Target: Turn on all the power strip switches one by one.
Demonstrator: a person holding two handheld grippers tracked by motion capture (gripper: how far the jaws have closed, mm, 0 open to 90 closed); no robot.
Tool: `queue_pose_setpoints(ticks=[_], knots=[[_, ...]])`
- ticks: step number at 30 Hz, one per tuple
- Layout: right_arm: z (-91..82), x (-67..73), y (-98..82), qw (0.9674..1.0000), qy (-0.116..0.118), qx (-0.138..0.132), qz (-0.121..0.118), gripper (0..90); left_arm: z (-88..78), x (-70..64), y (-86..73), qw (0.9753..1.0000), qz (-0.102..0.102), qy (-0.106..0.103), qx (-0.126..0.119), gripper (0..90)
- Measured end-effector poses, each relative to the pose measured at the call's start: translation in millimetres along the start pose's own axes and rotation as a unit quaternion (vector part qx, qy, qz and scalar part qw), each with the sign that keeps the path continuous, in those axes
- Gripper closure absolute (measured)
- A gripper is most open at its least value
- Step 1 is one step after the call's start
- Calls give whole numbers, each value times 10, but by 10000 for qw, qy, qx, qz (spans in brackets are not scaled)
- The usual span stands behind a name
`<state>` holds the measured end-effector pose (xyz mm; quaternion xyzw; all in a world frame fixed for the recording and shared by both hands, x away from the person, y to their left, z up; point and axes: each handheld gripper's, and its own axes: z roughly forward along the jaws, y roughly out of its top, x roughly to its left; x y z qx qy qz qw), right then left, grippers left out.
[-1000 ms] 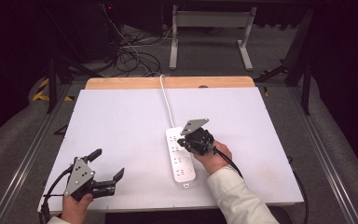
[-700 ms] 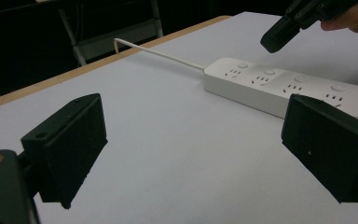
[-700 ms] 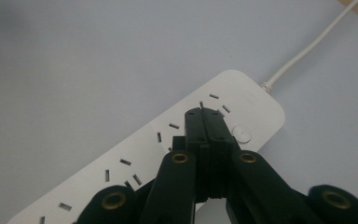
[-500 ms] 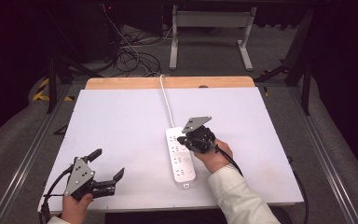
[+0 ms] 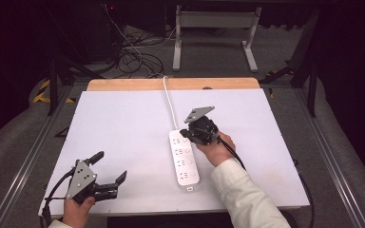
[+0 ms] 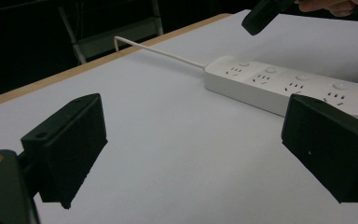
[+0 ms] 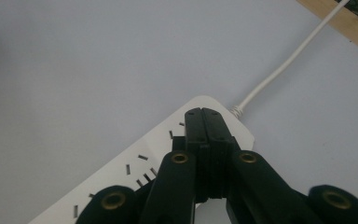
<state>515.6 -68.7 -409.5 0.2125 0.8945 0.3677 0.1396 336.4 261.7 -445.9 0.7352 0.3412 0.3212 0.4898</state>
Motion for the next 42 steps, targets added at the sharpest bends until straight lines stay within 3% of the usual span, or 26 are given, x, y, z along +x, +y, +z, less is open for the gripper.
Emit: queue_pose_setpoints(ticks=[8, 16, 33, 42], knots=[[183, -102, -14, 9997, 0, 200, 127, 900, -2, 5, 0, 10000, 0, -1, -1, 69], [259, -211, -69, 9990, 24, 330, 289, 900, 1, 5, -1, 10000, 8, 3, -5, 69], [384, -189, -109, 9970, 270, 702, 206, 900, 1, 6, -2, 10000, -10, -3, 19, 69], [375, -161, -114, 9968, 203, 746, 219, 900, 1, 3, -1, 10000, -9, -9, 12, 69]])
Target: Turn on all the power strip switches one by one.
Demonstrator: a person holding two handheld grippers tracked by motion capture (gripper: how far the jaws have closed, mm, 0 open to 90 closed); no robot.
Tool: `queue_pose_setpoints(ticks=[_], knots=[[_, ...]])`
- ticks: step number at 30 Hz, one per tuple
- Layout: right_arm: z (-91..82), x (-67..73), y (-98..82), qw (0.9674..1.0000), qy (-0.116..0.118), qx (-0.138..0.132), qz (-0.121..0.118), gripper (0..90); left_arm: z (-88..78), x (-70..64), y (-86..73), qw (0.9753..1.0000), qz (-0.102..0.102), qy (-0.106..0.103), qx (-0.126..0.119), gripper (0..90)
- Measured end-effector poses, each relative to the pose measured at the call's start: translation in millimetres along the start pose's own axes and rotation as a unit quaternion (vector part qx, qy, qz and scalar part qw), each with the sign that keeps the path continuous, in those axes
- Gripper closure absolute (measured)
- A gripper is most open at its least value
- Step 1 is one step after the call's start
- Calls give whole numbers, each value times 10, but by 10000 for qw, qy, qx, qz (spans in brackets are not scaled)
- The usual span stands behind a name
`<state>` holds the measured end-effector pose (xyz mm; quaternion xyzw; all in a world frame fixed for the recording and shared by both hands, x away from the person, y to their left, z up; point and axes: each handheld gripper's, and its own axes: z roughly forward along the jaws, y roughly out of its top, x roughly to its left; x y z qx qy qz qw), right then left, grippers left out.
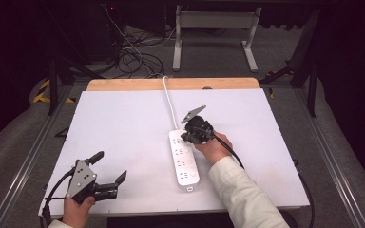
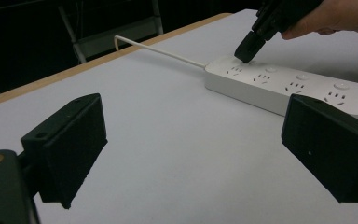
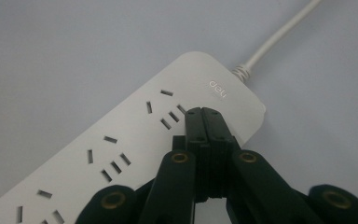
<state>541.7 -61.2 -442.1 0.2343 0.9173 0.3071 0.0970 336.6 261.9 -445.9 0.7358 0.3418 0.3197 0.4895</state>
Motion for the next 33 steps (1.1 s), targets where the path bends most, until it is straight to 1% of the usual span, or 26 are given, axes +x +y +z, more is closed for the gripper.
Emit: queue_pose_setpoints(ticks=[2, 6, 10, 14, 19, 25, 29, 30, 32, 33], knots=[[1, 6, -2, 10000, -21, 3, -27, 900, 2, -2, -1, 10000, -15, 2, -7, 69], [4, -11, -15, 10000, 34, -21, 15, 900, 2, -5, 0, 10000, -11, 1, -4, 69], [13, -9, -19, 10000, 33, -25, 27, 900, 5, -5, -1, 10000, -18, 0, -1, 69], [17, 1, -18, 10000, -8, 0, 18, 900, 6, -7, -2, 10000, -21, -4, 0, 69], [22, 28, -9, 9999, -88, 48, -63, 900, 6, -8, -1, 10000, -24, -4, 0, 68], [35, 45, -3, 9998, -150, 117, -79, 900, 6, -10, -1, 10000, -23, -8, -3, 68], [33, 42, -5, 9998, -145, 96, -106, 900, 3, -9, -1, 10000, -24, -6, 0, 67], [31, 32, -5, 9998, -97, 83, -118, 900, 4, -9, 0, 10000, -27, -6, 0, 66], [2, 24, 2, 9999, -80, 26, -95, 900, 4, -6, 1, 10000, -27, -4, -2, 66], [-24, 27, 6, 9999, -53, -45, -114, 900, 4, -4, 1, 10000, -28, -1, -2, 66]])
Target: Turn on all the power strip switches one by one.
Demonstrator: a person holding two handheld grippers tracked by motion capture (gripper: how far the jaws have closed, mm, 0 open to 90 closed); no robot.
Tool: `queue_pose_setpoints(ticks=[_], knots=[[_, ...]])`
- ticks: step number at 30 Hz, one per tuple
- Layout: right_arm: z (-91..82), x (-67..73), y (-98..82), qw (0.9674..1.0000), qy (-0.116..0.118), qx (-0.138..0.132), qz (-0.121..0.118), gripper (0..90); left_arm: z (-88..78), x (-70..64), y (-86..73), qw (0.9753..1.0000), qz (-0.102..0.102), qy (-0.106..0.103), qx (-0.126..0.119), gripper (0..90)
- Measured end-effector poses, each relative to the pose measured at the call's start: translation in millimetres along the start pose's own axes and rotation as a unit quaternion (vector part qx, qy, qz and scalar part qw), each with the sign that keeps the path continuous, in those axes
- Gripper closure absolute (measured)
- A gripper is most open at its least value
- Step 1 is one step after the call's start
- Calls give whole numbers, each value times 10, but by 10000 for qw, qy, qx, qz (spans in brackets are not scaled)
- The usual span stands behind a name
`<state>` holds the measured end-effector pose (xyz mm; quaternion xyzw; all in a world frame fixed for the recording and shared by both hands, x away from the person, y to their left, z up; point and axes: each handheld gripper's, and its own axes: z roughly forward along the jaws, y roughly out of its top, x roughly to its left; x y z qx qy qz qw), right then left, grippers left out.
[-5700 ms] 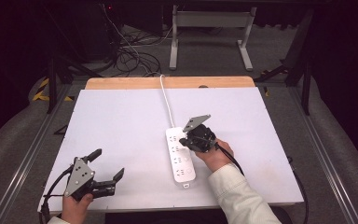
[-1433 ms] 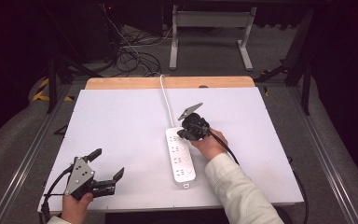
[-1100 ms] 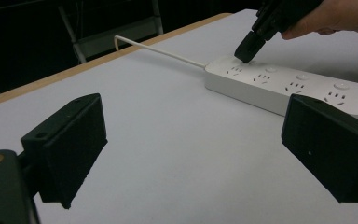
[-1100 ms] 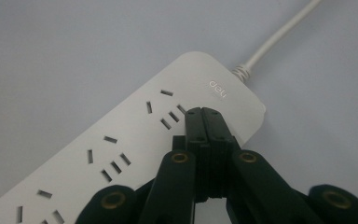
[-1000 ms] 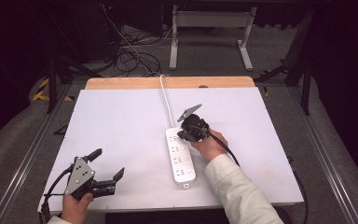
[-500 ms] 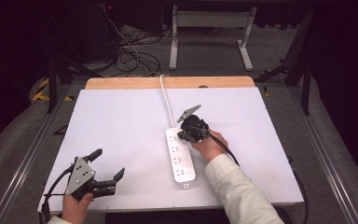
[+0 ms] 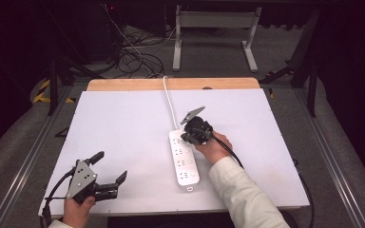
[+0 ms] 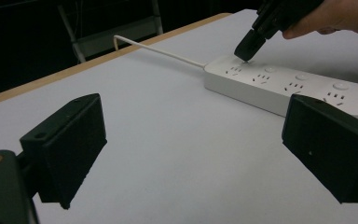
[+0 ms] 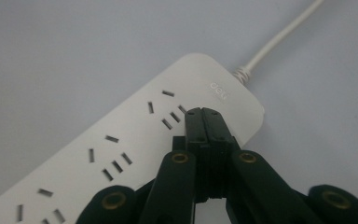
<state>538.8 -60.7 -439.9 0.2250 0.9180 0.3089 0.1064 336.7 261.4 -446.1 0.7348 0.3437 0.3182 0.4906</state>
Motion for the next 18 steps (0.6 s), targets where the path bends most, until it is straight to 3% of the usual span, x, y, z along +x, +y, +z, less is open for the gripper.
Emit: queue_pose_setpoints(ticks=[4, 16, 17, 18], knots=[[-176, 23, 37, 9988, 26, -495, 41, 900, 5, 6, 0, 10000, -6, 14, 7, 66], [-346, 74, 37, 9972, 66, -740, -73, 900, -1, 0, 2, 10000, -8, 27, -6, 65], [-370, 89, 37, 9968, 72, -794, -86, 856, -2, 2, 1, 10000, -5, 21, -7, 65], [-403, 101, 35, 9961, 14, -876, -78, 726, -6, 5, 0, 10000, 9, 39, -6, 65]])
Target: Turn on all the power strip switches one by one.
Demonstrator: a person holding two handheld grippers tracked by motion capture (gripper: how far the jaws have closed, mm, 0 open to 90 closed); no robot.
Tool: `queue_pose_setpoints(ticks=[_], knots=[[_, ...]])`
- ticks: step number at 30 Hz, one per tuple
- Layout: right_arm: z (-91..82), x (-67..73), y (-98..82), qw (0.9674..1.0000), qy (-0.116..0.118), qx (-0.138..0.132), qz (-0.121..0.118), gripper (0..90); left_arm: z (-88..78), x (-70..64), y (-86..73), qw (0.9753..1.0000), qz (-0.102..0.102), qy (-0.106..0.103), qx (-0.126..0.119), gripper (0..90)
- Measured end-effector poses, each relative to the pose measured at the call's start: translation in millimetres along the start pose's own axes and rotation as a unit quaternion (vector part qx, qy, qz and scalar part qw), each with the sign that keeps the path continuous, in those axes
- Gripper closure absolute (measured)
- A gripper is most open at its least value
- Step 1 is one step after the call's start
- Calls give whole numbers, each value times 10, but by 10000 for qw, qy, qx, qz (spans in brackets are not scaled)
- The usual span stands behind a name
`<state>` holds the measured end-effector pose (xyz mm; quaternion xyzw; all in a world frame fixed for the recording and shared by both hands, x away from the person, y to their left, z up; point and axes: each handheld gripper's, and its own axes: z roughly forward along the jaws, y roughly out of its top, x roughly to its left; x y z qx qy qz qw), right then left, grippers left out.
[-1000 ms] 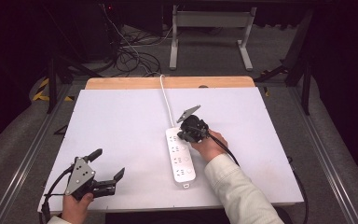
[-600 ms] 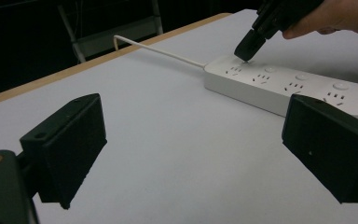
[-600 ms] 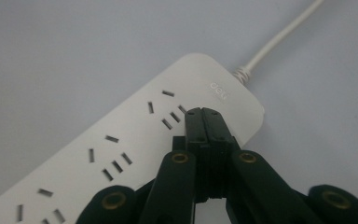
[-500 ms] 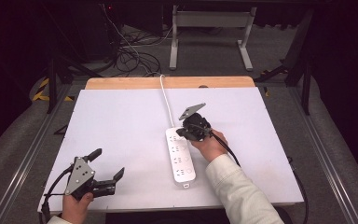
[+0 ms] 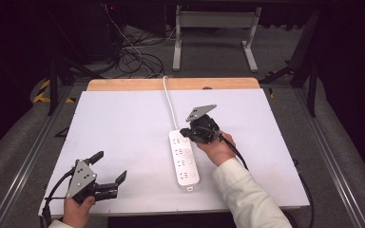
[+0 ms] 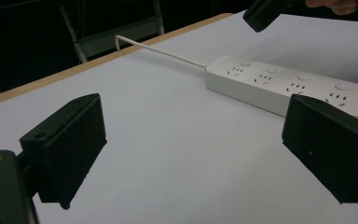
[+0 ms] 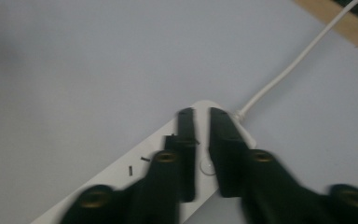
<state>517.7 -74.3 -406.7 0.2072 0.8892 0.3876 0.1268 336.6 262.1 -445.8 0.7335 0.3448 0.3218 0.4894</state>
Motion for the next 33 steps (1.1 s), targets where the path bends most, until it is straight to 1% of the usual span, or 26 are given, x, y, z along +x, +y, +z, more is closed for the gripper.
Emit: queue_pose_setpoints(ticks=[1, 2, 6, 9, 10, 12, 14, 17, 19, 22, 23, 24, 25, 26, 28, 29, 30, 32, 33], knots=[[-39, 9, 2, 9999, -95, -85, 34, 649, -4, 3, 0, 10000, -5, -2, -7, 65], [-86, 12, -2, 9997, -129, -190, 38, 599, -7, 5, 0, 10000, -18, 0, -20, 65], [-300, 41, -87, 9981, -147, -598, 38, 397, -12, 8, 2, 10000, -18, -7, -20, 65], [-467, 57, -218, 9962, -74, -863, 19, 292, -11, 10, 3, 10000, 0, -11, -13, 65], [-520, 66, -267, 9955, -85, -942, 39, 262, -12, 13, 4, 10000, 15, 2, -23, 64], [-625, 75, -373, 9936, -112, -1120, 109, 213, -15, 12, 6, 10000, -18, 4, -43, 64], [-721, 82, -489, 9908, -206, -1331, 149, 164, -18, 14, 9, 10000, -5, 15, -55, 63], [-828, 93, -663, 9882, -351, -1480, 196, 105, -23, 11, 13, 10000, 33, 10, -50, 63], [-886, 106, -792, 9878, -443, -1470, 276, 73, -27, 9, 14, 10000, 74, 10, -50, 62], [-933, 123, -1026, 9870, -513, -1481, 344, 45, -32, 15, 13, 9999, 134, -22, -91, 61], [-938, 127, -1110, 9871, -498, -1482, 357, 44, -40, 23, 11, 9997, 131, -117, -162, 61], [-940, 131, -1192, 9874, -465, -1458, 404, 38, -50, 41, 10, 9993, 70, -260, -253, 60], [-942, 132, -1268, 9880, -409, -1419, 458, 27, -59, 62, 8, 9989, 11, -349, -302, 53], [-948, 138, -1337, 9884, -353, -1367, 560, 19, -66, 76, 4, 9987, -59, -382, -318, 46], [-973, 153, -1461, 9887, -276, -1305, 683, 7, -73, 97, 0, 9991, -38, -294, -312, 47], [-993, 158, -1510, 9883, -264, -1318, 722, 1, -73, 102, -2, 9993, 6, -229, -296, 48], [-1018, 159, -1550, 9871, -212, -1386, 778, 1, -76, 109, -4, 9994, 71, -192, -269, 49], [-1067, 149, -1608, 9843, -213, -1544, 831, 1, -70, 111, -9, 9995, 108, -156, -259, 49], [-1090, 138, -1626, 9828, -216, -1615, 870, 1, -65, 115, -9, 9995, 158, -114, -237, 49]])
